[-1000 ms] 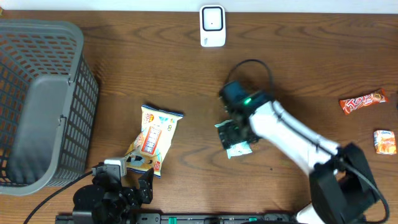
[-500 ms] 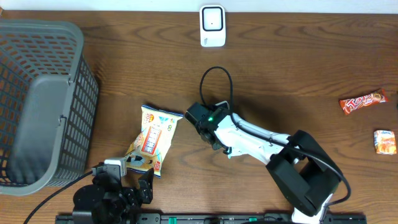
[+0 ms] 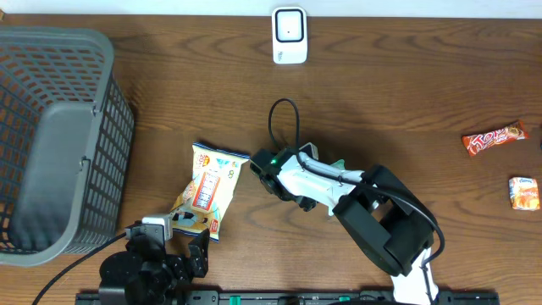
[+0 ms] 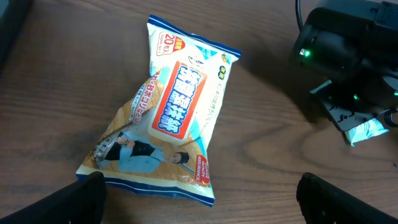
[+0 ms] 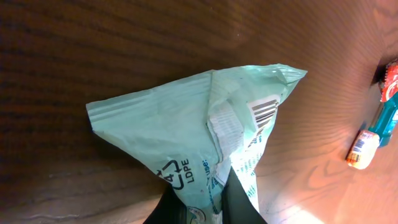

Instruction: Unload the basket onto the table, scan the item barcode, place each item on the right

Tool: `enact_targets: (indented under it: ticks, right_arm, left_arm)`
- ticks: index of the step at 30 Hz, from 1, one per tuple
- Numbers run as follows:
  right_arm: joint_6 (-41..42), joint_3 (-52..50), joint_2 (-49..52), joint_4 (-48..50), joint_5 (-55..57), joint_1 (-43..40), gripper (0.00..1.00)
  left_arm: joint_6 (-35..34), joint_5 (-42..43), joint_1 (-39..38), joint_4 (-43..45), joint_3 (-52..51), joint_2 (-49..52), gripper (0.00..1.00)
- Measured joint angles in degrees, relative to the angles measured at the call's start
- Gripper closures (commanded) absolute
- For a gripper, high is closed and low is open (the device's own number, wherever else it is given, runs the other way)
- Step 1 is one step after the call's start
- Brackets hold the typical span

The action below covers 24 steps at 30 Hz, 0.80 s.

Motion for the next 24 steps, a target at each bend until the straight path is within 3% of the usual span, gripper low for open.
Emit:
enact_targets:
  ticks: [5, 11, 24]
  right_arm:
    - [-0.55, 2.82, 1.03, -3.26, -0.11, -0.22, 0.99]
    - [-8.83, 3.04, -1.2, 0.48, 2.03, 0.48, 0.99]
    - [-16.98, 3.19, -10.54, 2.69, 17.51, 2.12, 0.99]
  left_arm:
    - [0.0, 0.0, 0.0, 0.0, 0.0, 0.0, 0.02]
    - [0.0, 0.0, 0.0, 0.0, 0.0, 0.0, 0.02]
    - [0.0, 0.0, 0.0, 0.0, 0.0, 0.0, 0.02]
